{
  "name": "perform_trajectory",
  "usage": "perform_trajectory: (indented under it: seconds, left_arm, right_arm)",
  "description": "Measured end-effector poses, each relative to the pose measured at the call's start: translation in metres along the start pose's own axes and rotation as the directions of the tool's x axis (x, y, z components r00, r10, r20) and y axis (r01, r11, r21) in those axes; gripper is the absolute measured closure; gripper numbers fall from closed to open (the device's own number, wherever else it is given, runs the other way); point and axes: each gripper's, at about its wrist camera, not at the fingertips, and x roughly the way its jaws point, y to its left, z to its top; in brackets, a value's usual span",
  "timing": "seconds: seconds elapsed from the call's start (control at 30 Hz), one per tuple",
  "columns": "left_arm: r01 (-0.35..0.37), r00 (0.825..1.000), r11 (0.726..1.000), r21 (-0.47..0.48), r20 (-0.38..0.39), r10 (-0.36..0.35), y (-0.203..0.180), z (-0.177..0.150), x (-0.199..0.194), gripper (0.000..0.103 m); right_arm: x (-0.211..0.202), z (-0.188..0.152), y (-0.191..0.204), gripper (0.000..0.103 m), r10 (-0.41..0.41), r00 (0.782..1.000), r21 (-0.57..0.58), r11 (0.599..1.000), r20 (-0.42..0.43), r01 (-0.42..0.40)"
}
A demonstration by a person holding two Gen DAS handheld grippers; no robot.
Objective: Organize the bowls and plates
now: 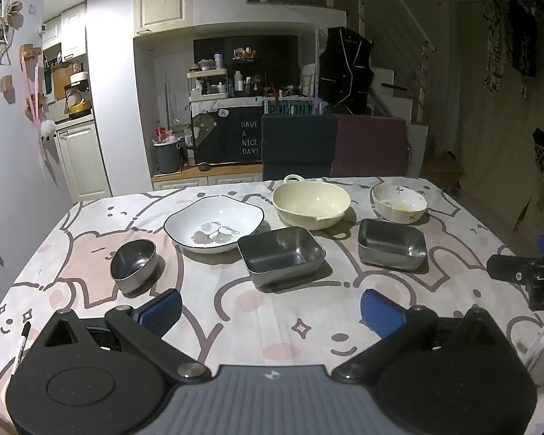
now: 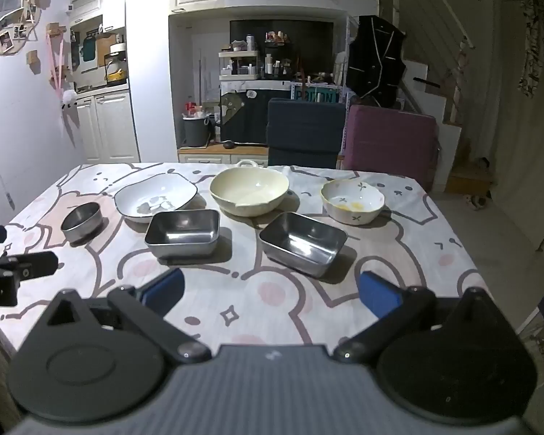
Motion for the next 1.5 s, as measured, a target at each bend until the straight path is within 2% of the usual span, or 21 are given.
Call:
perform_trajectory:
  seconds: [1.5]
  left_arm:
    - [0.006,1.000,1.000,-0.005,-0.007,-0.006,-0.0002,0.0002,0.0001,0.000]
  right_arm:
    - [0.0007,0.0004,0.0012,0.000,-0.003,1.000,-0.006,1.000,-0.008,0.003]
